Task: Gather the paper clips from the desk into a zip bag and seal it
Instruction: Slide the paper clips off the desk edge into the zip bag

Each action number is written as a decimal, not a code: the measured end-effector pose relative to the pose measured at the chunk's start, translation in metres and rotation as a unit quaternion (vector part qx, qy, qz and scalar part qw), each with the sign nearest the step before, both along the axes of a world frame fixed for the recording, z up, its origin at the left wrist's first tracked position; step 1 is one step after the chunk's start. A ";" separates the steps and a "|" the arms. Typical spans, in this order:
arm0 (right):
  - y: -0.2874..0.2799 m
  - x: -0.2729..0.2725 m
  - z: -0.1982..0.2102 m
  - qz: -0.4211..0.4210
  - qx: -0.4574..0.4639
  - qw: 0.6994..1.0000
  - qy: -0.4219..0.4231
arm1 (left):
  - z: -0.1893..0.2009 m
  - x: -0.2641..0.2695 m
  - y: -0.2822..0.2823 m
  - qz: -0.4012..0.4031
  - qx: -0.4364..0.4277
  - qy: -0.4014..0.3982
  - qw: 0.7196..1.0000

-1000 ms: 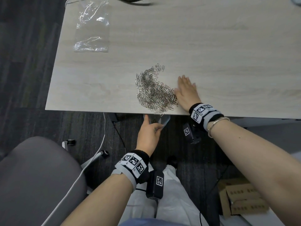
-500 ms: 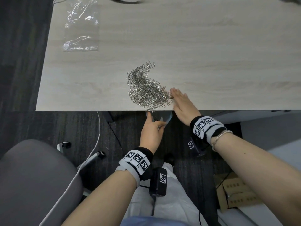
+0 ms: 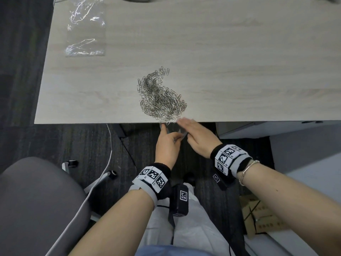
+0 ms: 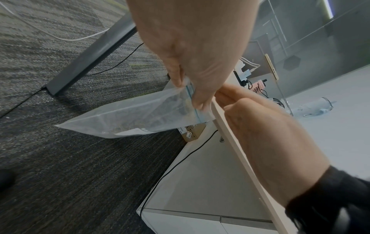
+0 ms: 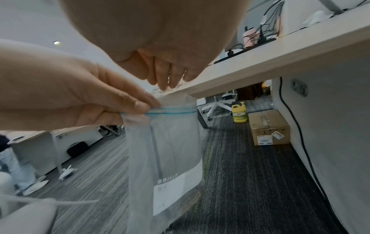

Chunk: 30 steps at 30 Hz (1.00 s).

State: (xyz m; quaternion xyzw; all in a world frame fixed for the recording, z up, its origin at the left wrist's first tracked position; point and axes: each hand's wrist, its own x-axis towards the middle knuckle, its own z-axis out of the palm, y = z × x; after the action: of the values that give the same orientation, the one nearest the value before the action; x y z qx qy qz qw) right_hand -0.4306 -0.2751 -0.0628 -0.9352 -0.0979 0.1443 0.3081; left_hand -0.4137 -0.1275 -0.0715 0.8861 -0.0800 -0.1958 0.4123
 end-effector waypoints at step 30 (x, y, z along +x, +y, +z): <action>0.011 0.035 -0.006 -0.067 -0.017 0.996 -0.058 | 0.000 0.005 0.026 0.022 0.049 0.030 0.998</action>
State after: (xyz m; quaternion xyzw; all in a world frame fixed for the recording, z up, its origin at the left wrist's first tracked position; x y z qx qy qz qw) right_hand -0.3955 -0.2637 -0.0684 -0.9515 -0.0501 0.0706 0.2951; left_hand -0.4086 -0.1019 -0.0711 0.9005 -0.0382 -0.2173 0.3749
